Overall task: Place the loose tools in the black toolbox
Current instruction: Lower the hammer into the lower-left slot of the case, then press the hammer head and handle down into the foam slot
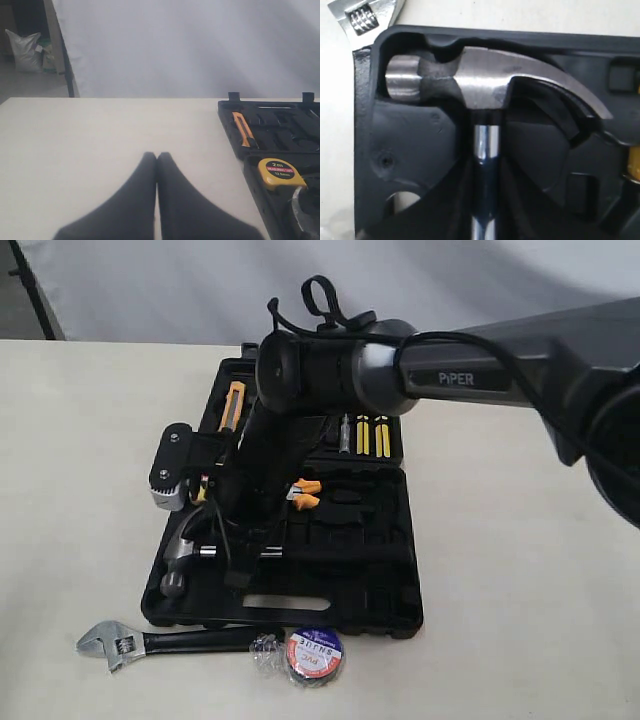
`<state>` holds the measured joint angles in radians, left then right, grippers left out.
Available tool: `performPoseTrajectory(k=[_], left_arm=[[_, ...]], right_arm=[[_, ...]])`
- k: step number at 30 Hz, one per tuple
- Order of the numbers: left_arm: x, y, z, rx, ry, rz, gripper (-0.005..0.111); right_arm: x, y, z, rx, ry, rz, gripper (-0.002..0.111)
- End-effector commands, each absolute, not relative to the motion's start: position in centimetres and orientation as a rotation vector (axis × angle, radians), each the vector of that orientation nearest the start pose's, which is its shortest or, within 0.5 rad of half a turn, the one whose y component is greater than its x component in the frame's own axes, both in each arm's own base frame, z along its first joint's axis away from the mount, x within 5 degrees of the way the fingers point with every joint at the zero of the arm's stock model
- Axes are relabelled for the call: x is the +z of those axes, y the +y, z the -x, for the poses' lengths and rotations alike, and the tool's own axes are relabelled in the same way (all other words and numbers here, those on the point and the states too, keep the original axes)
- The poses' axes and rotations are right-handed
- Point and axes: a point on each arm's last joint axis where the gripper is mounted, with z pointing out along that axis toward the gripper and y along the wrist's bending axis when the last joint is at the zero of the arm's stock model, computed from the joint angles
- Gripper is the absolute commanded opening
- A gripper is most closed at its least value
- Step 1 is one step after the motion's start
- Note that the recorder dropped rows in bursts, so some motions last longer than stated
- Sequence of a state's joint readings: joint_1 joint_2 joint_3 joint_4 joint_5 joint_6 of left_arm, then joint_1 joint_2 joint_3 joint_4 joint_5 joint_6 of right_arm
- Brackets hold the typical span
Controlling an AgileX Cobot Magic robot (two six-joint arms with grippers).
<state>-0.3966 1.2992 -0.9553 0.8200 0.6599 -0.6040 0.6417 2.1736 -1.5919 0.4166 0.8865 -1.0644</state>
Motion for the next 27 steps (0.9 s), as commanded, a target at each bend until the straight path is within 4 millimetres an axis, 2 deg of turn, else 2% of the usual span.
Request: performPoseTrajectory(k=[1, 11, 13, 16, 18, 23, 27], left_arm=[[30.7, -6.6, -26.3, 0.348, 2.223, -0.306, 0.001], [30.7, -6.6, -26.3, 0.348, 2.223, -0.306, 0.001], [30.7, -6.6, -26.3, 0.348, 2.223, -0.306, 0.001], [30.7, -6.6, -26.3, 0.348, 2.223, -0.306, 0.001], [30.7, -6.6, -26.3, 0.348, 2.223, -0.306, 0.001], [30.7, -6.6, -26.3, 0.348, 2.223, -0.306, 0.001], [30.7, -6.6, -26.3, 0.348, 2.223, -0.306, 0.001]], right_arm=[[15.3, 28.9, -34.0, 0.433, 2.142, 1.866, 0.0], [15.3, 29.0, -33.8, 0.445, 2.158, 1.875, 0.001], [15.3, 29.0, -33.8, 0.445, 2.158, 1.875, 0.01], [15.4, 29.0, -33.7, 0.446, 2.159, 1.874, 0.032], [15.5, 28.9, -33.7, 0.452, 2.161, 1.881, 0.042], [17.3, 29.1, -33.5, 0.484, 2.155, 1.895, 0.044], [19.3, 28.9, -33.6, 0.477, 2.17, 1.817, 0.044]])
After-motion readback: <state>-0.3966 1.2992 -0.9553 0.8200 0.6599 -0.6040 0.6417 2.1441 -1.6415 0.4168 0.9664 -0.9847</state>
